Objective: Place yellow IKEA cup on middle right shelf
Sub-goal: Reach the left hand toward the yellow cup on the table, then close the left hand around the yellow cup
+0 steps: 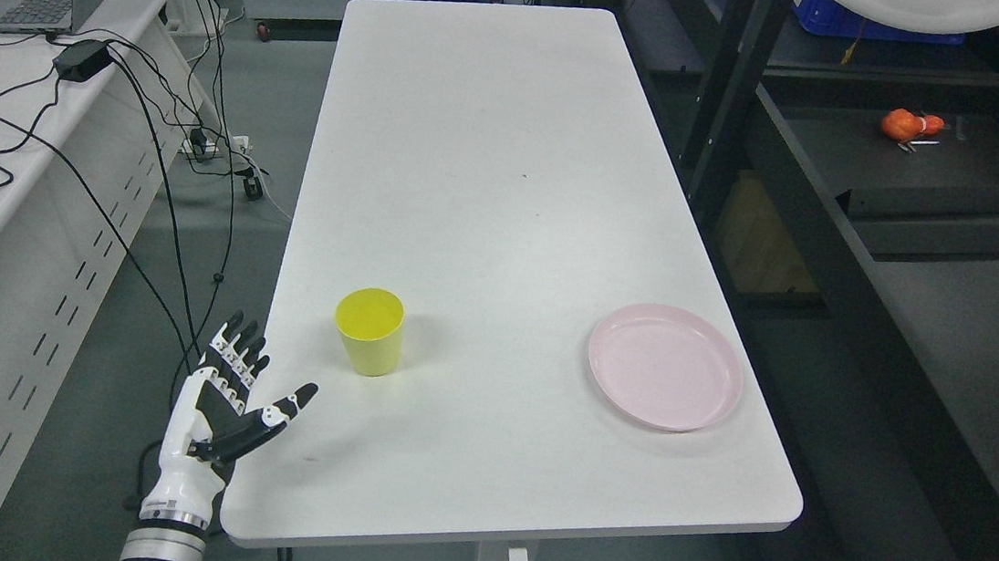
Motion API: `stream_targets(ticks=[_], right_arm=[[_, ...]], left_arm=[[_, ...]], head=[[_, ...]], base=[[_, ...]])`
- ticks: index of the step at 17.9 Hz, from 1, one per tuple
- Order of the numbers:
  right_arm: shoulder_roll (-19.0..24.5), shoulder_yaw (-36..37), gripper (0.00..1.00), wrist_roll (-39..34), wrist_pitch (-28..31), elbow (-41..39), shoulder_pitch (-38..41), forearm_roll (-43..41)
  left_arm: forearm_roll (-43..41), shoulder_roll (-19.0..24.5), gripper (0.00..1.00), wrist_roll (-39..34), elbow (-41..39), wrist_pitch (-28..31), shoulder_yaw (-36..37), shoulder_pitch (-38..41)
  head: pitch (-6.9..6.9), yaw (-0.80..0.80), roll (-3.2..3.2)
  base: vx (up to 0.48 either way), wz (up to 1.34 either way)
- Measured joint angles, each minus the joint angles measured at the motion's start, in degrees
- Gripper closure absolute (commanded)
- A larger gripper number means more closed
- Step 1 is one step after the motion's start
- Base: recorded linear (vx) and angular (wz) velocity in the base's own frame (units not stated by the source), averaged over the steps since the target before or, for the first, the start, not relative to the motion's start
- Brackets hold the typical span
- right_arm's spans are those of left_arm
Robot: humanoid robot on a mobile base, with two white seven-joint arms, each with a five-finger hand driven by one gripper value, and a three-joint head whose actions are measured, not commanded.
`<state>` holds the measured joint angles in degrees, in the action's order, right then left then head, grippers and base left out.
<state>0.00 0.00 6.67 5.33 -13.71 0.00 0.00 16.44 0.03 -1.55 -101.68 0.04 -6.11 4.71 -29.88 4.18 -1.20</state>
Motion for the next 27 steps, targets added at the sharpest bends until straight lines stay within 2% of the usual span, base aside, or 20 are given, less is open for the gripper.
stream_targets(ticks=[10,22,27], right_arm=[[0.00,0.00,0.01,-0.01,0.00,0.00,0.00,0.00],[0.00,0.00,0.01,-0.02,0.00,-0.01,0.00,0.00],[0.00,0.00,0.01,-0.02,0.00,-0.01,0.00,0.00]], left_arm=[[0.00,-0.02,0.01,-0.06,0.89,-0.05,0.11,-0.66],[0.67,-0.03,0.01,2.46,11.19,-0.20,0.37,-11.50],[1.09,-0.03,0.02,2.99,15.45,0.09,2.72,-15.10]], head=[[0.00,0.00,0.00],[0.00,0.00,0.00],[0.00,0.00,0.00]], base=[[0.000,0.00],[0.000,0.00],[0.000,0.00]])
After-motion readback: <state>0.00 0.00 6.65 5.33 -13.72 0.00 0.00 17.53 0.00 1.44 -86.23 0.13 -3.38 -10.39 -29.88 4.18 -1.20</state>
